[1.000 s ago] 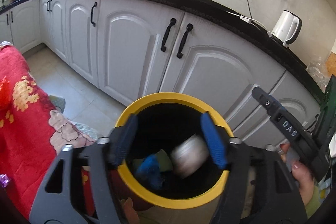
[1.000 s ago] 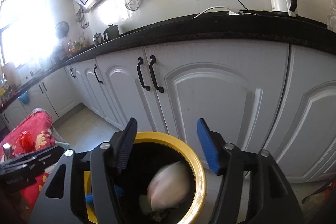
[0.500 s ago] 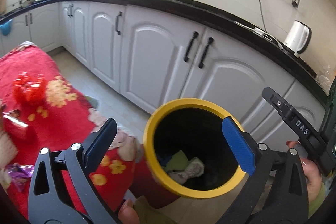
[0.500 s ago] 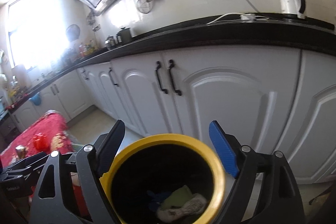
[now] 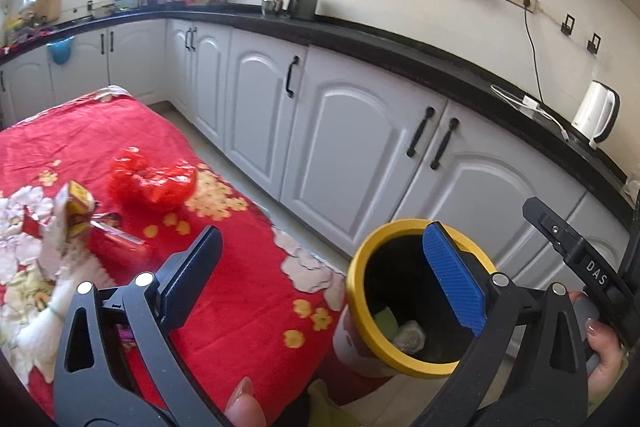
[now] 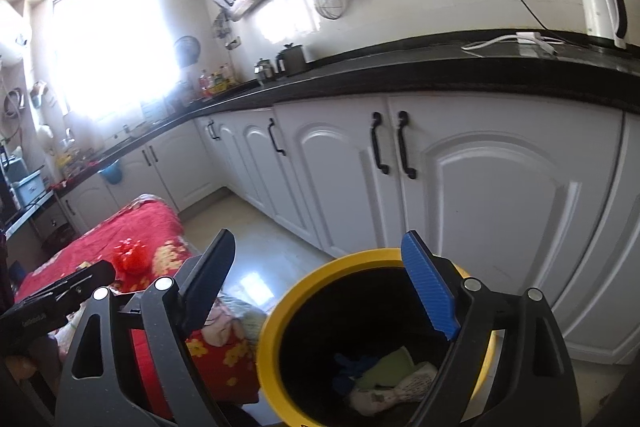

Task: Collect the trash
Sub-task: 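Move both tools back toward the remaining trash on the table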

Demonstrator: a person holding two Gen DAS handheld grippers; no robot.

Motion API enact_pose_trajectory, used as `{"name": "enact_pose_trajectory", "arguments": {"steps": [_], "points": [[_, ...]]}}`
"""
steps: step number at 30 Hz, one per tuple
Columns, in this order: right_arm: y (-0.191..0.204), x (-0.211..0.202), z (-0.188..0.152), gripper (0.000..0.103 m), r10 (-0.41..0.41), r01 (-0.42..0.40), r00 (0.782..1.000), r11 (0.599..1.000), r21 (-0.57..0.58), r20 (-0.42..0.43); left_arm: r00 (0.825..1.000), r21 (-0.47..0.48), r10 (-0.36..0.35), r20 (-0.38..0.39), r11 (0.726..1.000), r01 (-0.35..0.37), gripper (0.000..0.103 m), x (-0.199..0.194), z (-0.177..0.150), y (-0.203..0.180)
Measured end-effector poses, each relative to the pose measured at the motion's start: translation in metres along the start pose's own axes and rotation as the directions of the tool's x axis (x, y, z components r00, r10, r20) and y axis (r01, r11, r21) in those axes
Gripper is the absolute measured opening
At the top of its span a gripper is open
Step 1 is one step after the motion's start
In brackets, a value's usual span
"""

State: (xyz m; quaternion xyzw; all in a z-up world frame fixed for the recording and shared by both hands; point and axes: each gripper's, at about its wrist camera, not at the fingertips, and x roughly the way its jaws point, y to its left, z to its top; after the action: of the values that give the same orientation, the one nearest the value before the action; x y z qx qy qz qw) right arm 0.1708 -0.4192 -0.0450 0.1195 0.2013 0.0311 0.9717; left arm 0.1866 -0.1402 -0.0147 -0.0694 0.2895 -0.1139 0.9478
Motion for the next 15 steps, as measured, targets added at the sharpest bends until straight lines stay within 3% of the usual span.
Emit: {"name": "enact_pose_trajectory", "arguments": {"steps": [15], "points": [[0.054,-0.002,0.001,0.085,0.089,-0.090,0.996,0.993,-0.072,-0.019,0.995,-0.056,0.070,0.071,0.996,-0.066,0.092,-0.030,0.009,0.043]]}}
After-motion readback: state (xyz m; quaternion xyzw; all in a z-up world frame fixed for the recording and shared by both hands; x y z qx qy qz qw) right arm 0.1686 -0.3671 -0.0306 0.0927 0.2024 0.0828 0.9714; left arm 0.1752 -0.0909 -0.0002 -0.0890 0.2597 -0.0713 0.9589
